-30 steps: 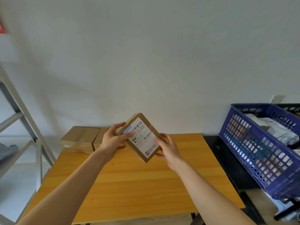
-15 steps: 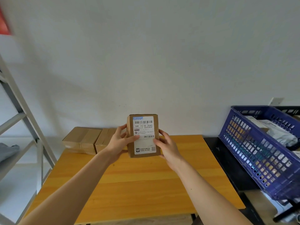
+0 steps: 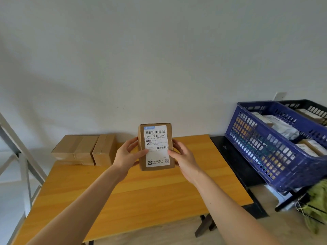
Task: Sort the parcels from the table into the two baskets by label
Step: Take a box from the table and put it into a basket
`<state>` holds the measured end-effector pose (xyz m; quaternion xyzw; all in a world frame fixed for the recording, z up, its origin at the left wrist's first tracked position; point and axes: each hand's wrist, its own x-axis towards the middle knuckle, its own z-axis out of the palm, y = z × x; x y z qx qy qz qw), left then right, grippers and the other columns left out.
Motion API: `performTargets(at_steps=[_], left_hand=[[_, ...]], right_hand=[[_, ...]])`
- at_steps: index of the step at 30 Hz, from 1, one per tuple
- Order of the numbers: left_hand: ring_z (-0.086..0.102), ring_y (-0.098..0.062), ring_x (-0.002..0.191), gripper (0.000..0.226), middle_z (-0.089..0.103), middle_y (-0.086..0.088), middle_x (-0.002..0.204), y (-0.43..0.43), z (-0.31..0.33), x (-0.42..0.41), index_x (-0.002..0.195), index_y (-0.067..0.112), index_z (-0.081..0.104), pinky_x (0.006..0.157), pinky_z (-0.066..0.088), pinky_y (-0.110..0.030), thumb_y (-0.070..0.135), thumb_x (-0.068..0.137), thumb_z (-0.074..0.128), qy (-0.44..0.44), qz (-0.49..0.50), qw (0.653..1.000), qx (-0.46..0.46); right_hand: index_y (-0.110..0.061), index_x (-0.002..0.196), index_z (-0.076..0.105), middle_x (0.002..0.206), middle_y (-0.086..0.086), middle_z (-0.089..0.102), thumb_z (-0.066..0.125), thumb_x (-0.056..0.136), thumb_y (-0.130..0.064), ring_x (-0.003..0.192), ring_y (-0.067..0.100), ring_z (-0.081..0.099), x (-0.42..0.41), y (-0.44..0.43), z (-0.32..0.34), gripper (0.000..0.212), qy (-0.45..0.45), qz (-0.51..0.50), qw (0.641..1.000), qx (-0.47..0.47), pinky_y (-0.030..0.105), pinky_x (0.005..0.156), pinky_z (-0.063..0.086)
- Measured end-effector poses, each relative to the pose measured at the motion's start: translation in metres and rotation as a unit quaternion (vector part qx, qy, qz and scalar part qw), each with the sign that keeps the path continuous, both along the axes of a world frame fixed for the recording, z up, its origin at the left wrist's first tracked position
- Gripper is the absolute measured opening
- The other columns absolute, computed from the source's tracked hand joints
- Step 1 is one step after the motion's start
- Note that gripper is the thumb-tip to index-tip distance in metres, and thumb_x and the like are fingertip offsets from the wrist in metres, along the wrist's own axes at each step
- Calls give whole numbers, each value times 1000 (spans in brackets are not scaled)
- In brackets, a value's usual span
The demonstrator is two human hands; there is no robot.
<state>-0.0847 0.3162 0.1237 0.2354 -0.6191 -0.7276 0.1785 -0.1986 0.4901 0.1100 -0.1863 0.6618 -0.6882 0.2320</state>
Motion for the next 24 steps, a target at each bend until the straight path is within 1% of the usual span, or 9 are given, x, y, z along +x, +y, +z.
performTargets(at_steps=[6, 9, 11, 14, 16, 19, 21, 23, 24], left_hand=[[61, -21, 110, 72, 55, 5, 135, 24, -17, -23, 141, 22, 44, 84, 56, -42, 7, 78, 76, -16, -78, 997, 5], [60, -22, 116, 76, 52, 6, 140, 44, -23, -42, 144, 26, 41, 88, 56, -46, 6, 79, 76, -23, -138, 990, 4], [60, -22, 115, 74, 52, 5, 140, 65, -26, -55, 141, 27, 43, 89, 55, -47, 6, 79, 76, -23, -168, 986, 7], [61, -19, 113, 67, 54, 6, 137, 104, -25, -74, 135, 27, 48, 86, 56, -44, 4, 78, 76, -18, -197, 980, 12], [60, -19, 113, 68, 54, 7, 137, 132, -24, -87, 135, 26, 47, 88, 55, -45, 5, 77, 77, -17, -219, 976, 10], [59, -20, 116, 72, 53, 6, 139, 175, -23, -106, 138, 25, 46, 91, 54, -49, 6, 77, 78, -20, -249, 968, 0], [58, -21, 117, 74, 52, 5, 139, 205, -21, -118, 140, 26, 45, 90, 54, -50, 7, 76, 78, -18, -265, 964, -12], [57, -23, 119, 76, 52, 4, 140, 239, -18, -131, 140, 28, 44, 90, 54, -51, 9, 75, 79, -17, -276, 961, -18], [57, -24, 120, 79, 52, 4, 140, 256, -16, -136, 142, 30, 42, 91, 54, -52, 10, 75, 80, -18, -280, 960, -20]], right_hand=[[-29, 129, 56, 128, -11, 60, 65, 91, -15, 117, 13, 58, 1, 39, -10, 41, -10, -65, 997, 28, 41, 94, 54], [-29, 129, 55, 128, -11, 60, 65, 92, -17, 114, 12, 60, -2, 71, -11, 40, -20, -108, 993, 42, 36, 87, 56], [-27, 133, 51, 129, -10, 60, 65, 92, -18, 113, 13, 61, -4, 97, -10, 44, -24, -136, 989, 50, 34, 82, 57], [-25, 135, 48, 129, -8, 59, 64, 92, -19, 114, 15, 60, -9, 138, -4, 46, -24, -175, 983, 53, 31, 78, 55], [-25, 135, 48, 129, -7, 58, 64, 92, -17, 116, 15, 58, -13, 167, -3, 46, -25, -204, 977, 60, 33, 83, 55], [-24, 136, 47, 132, -3, 57, 65, 91, -18, 118, 17, 56, -21, 213, -5, 49, -32, -244, 967, 63, 42, 92, 53], [-21, 135, 47, 131, -2, 59, 65, 92, -17, 116, 17, 58, -28, 245, -5, 47, -39, -263, 963, 50, 41, 90, 54], [-20, 130, 50, 127, -2, 61, 63, 93, -14, 112, 17, 59, -35, 278, -1, 40, -48, -275, 960, 25, 36, 85, 54], [-21, 127, 51, 125, -2, 61, 62, 93, -13, 112, 17, 60, -39, 296, 0, 36, -49, -277, 959, 19, 36, 85, 54]])
